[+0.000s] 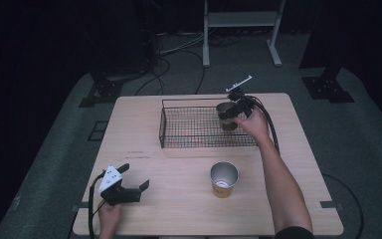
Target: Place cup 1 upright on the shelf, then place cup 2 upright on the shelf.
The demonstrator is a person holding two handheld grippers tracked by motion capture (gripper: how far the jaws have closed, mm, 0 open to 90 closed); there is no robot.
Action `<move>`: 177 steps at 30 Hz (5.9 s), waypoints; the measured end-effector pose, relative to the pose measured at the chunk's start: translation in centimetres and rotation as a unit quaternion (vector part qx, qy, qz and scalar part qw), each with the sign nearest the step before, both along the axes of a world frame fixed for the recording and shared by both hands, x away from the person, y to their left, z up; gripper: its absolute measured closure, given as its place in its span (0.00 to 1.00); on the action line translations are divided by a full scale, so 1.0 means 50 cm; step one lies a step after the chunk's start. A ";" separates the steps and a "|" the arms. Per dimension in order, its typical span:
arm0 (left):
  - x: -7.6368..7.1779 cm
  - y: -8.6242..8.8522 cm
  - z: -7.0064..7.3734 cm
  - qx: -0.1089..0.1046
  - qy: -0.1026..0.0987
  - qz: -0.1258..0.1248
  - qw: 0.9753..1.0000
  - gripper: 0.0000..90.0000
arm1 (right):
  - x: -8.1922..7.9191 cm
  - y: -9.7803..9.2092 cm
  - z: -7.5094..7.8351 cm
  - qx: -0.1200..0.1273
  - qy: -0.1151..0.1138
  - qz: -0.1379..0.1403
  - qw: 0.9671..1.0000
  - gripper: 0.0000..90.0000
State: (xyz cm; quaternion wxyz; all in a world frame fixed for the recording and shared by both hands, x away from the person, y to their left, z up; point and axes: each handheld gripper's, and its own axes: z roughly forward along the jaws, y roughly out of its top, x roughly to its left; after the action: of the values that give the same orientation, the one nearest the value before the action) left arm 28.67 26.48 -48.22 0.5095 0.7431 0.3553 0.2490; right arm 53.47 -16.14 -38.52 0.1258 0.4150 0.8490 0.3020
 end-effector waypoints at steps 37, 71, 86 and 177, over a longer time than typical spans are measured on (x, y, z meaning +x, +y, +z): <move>-0.001 -0.001 0.000 0.001 0.000 -0.001 1.000 0.00 | 0.002 -0.020 -0.081 -0.007 0.024 -0.019 1.000 0.16; -0.001 -0.002 0.000 0.002 0.000 -0.001 1.000 0.00 | -0.046 -0.044 -0.025 0.041 -0.035 -0.010 0.998 0.08; 0.000 -0.004 -0.001 0.008 0.002 0.000 1.000 0.00 | -0.144 -0.109 0.029 0.075 -0.084 0.019 0.993 0.08; 0.000 -0.006 -0.001 0.012 0.004 0.001 1.000 0.00 | -0.525 -0.083 -0.057 0.075 -0.101 0.173 0.977 0.03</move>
State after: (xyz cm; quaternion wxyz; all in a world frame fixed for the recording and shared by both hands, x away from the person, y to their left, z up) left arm 28.68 26.18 -48.26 0.4988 0.7499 0.3553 0.2502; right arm 27.21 -20.29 -41.35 0.1253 0.2373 0.8655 0.4229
